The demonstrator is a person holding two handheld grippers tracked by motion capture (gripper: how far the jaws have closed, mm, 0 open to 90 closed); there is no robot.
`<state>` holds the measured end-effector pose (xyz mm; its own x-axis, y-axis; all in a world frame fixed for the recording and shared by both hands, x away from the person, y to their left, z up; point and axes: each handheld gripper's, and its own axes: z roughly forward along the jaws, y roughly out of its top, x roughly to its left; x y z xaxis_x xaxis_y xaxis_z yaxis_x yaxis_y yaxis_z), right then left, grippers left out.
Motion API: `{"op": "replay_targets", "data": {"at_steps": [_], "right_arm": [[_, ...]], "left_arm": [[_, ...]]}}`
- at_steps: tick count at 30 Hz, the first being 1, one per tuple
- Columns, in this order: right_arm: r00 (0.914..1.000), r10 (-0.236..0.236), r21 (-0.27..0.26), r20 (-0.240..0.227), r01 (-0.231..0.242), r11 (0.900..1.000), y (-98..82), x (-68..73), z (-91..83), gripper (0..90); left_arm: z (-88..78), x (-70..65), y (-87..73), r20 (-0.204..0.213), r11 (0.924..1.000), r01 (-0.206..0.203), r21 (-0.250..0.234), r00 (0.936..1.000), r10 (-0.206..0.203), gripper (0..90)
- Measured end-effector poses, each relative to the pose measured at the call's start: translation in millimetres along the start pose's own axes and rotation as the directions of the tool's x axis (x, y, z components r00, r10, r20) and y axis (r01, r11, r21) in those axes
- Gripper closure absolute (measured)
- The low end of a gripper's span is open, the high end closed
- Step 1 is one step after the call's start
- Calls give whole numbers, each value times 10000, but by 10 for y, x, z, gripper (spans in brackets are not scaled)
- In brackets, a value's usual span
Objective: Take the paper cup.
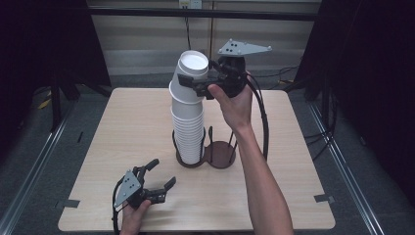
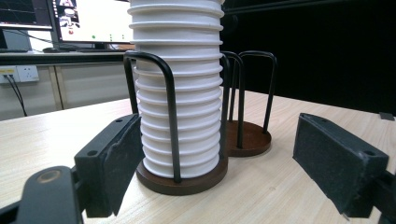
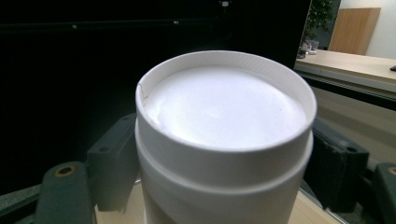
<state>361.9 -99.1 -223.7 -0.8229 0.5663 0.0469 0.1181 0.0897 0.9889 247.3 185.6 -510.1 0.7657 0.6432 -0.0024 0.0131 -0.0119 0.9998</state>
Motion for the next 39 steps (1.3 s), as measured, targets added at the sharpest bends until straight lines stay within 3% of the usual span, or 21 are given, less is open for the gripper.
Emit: {"op": "replay_targets", "data": {"at_steps": [21,39], "right_arm": [[9991,225,-796,-369,-254,9965,76,-6,-189,217],[9997,207,-1013,-160,-222,9946,68,-16,-460,218]], "left_arm": [[0,0,0,-1,10000,1,-2,10000,-1,158],[0,0,0,1,10000,1,-5,10000,-1,157]]}}
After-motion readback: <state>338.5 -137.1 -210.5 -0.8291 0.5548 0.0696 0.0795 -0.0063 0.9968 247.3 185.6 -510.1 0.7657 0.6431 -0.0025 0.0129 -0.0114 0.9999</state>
